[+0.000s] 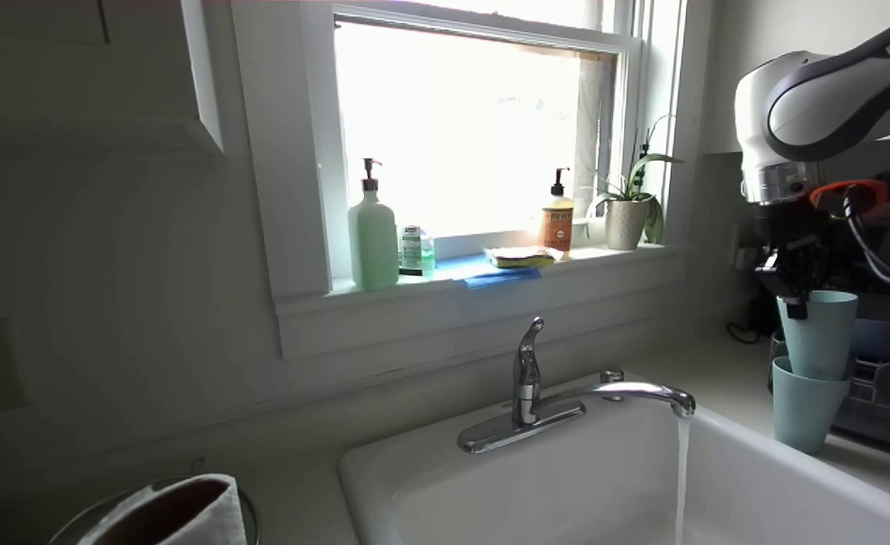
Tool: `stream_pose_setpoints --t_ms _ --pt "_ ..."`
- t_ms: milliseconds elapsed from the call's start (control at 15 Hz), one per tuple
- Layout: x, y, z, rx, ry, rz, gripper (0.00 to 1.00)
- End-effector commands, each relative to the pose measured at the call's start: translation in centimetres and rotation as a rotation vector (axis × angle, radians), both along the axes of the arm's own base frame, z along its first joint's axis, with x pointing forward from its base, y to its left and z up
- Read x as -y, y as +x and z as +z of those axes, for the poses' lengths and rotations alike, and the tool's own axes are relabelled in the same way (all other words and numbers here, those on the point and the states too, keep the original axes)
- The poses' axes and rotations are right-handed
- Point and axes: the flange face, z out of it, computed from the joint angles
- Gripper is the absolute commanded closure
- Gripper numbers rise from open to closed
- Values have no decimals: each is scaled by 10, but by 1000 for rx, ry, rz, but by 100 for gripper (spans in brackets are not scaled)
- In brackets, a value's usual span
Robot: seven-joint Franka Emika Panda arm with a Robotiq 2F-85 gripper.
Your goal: Get the grey cup in front, put it under the running water, pour the water in the cup into the sink and then put the cup into the other grey cup
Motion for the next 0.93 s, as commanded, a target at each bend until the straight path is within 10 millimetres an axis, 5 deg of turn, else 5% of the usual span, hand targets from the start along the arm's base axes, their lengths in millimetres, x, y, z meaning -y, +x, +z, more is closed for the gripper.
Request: stream_pose_setpoints --t_ms 0,67,133,267,867 --pt "-3 -9 -6 23 10 4 99" --pt "-4 -9 -8 25 9 4 94" --pt "-5 -9 -10 27 10 5 70" --pt "-8 -9 -15 27 10 10 65" --pt "-16 -5 2 37 32 17 3"
